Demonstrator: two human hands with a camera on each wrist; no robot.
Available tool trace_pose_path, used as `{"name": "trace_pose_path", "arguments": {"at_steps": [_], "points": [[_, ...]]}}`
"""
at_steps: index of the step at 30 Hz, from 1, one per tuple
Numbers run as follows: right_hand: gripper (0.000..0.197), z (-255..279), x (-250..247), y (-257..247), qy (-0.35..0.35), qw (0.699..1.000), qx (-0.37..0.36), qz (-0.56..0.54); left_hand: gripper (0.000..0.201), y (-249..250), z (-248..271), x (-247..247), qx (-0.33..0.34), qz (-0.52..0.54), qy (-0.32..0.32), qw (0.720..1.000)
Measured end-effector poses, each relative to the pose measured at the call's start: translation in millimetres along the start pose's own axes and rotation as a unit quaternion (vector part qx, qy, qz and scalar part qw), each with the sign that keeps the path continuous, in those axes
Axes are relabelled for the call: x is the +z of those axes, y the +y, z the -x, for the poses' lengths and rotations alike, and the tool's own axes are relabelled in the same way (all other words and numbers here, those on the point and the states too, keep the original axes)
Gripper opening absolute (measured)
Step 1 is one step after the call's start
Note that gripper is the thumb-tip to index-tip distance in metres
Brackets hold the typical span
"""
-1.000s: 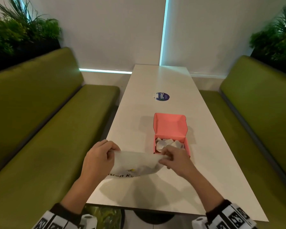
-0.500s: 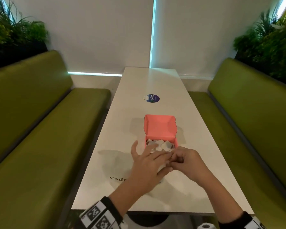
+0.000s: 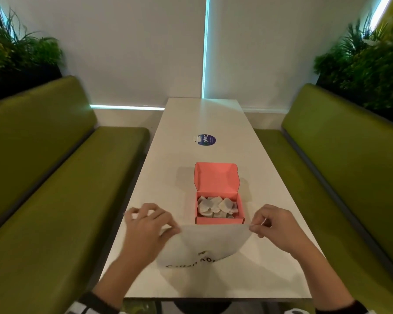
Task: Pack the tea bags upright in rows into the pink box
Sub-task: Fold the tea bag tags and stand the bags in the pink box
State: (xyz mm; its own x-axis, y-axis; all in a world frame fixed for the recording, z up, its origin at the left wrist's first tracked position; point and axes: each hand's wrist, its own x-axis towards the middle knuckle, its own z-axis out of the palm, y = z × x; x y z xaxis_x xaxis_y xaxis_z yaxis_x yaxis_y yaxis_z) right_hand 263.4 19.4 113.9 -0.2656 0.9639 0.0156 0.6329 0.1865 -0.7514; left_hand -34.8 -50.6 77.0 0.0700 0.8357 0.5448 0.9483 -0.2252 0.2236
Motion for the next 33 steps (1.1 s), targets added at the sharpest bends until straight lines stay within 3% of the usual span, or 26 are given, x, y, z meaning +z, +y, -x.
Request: {"name": "trace_pose_path", "arguments": {"at_steps": [3,5,7,11,15,19,22,24,26,28,30,33], "points": [[0.023,-0.2,-5.5,6.4,0.003,1.0,0.023,0.014,0.053,-30.1,9.2,-15.8,-0.042,-0.016,-0.014,0.999],[0.022,-0.3,-3.7,6.1,0.003,0.999,0.025,0.023,0.051,-35.6,11.1,-19.2,-0.055,-0.003,-0.036,0.998],[0.022,-0.3,-1.5,5.1,0.011,0.999,0.025,0.047,0.045,-31.6,9.8,-20.1,-0.061,0.038,-0.063,0.995],[0.019,2.0,-0.3,0.7,0.012,0.998,0.019,0.056,0.054,-10.2,0.8,-17.4,-0.063,0.164,-0.142,0.974],[0.024,6.3,-0.5,-7.3,0.001,0.998,0.02,0.063,0.051,17.3,-12.2,-1.5,-0.059,0.126,-0.227,0.964],[0.041,17.1,12.5,-35.9,0.051,0.991,-0.116,0.05,0.045,36.1,-13.3,8.2,-0.109,0.047,-0.202,0.972],[0.03,22.9,39.2,-55.0,-0.073,0.977,-0.183,0.086,0.03,43.5,-11.1,6.8,-0.101,0.103,-0.18,0.973],[0.029,24.1,58.9,-53.6,-0.138,0.961,-0.167,0.169,0.019,46.2,-10.4,2.5,-0.101,0.153,-0.175,0.967],[0.03,24.7,67.7,-50.8,-0.157,0.949,-0.132,0.239,0.012,46.1,-9.4,-1.7,-0.12,0.198,-0.165,0.959],[0.029,24.4,71.2,-47.3,-0.13,0.953,-0.118,0.246,0.018,45.0,-7.6,-3.2,-0.13,0.224,-0.147,0.955],[0.026,23.7,70.6,-48.8,-0.052,0.969,-0.112,0.212,0.014,45.1,-7.5,-2.9,-0.137,0.239,-0.128,0.953],[0.032,18.0,69.9,-51.3,0.026,0.955,-0.167,0.242,0.051,41.4,-5.1,4.5,-0.112,0.215,-0.073,0.967]]}}
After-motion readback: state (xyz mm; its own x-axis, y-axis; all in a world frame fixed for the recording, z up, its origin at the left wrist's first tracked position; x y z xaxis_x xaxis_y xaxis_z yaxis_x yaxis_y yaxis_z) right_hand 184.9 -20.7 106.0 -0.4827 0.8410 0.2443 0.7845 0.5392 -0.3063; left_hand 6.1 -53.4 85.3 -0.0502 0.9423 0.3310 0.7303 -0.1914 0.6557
